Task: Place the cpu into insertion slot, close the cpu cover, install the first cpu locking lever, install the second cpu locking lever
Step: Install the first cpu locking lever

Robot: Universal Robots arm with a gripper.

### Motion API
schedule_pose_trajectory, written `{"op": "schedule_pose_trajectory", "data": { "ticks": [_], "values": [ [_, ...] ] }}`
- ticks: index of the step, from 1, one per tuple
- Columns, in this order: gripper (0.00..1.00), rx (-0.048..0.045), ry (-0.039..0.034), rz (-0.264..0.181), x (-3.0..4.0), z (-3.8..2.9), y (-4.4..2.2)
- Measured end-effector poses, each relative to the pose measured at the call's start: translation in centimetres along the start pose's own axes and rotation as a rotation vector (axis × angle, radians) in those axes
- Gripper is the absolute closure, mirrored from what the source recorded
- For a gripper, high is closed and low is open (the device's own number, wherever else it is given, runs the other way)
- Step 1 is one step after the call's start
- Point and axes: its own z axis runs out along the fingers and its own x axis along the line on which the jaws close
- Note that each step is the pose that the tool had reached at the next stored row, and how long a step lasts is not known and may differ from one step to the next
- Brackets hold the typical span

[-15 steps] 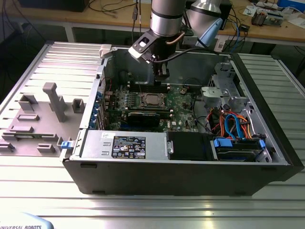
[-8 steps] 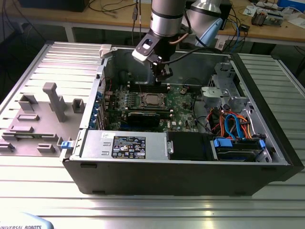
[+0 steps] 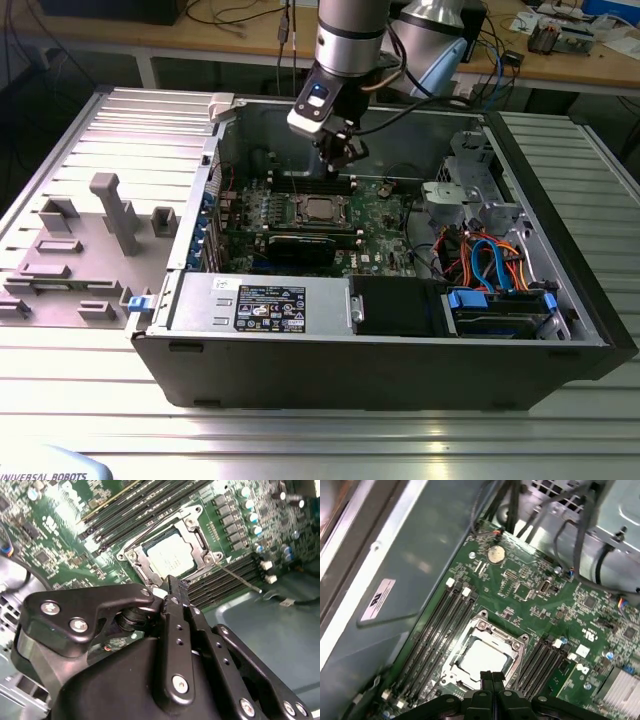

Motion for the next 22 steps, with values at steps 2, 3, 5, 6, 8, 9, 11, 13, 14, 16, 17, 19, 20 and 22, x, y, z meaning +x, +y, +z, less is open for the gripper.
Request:
{"op": "schedule_pose_trajectory", "data": {
  "ticks": [2, 3, 5, 6, 8, 9, 11, 13, 14, 16, 17, 19, 20, 22],
  "values": [
    [0.89, 0.0008, -0.0008, -0.041, 0.0, 0.0, 0.0],
    [0.89, 0.001, -0.001, -0.058, 0.0, 0.0, 0.0],
    [0.89, 0.0019, -0.0019, -0.101, 0.0, 0.0, 0.0],
    [0.89, 0.0024, -0.0024, -0.128, 0.0, 0.0, 0.0],
    [0.89, 0.0033, -0.0033, -0.175, 0.0, 0.0, 0.0],
    [0.89, 0.0036, -0.0037, -0.197, 0.0, 0.0, 0.0],
    [0.89, 0.0005, -0.0078, -0.24, 0.01, 0.0, -0.01],
    [0.89, -0.0206, -0.025, -0.25, 0.01, 0.01, -0.01],
    [0.89, -0.0298, -0.0324, -0.255, 0.02, 0.01, -0.02],
    [0.89, -0.0363, -0.0377, -0.284, 0.01, 0.01, -0.02],
    [0.89, -0.0367, -0.0382, -0.306, 0.02, 0.01, -0.02],
    [0.89, -0.0376, -0.039, -0.374, 0.02, 0.02, -0.03],
    [0.89, -0.0378, -0.0391, -0.396, 0.02, 0.02, -0.02],
    [0.89, -0.0381, -0.0394, -0.421, 0.02, 0.02, -0.02]
  ]
}}
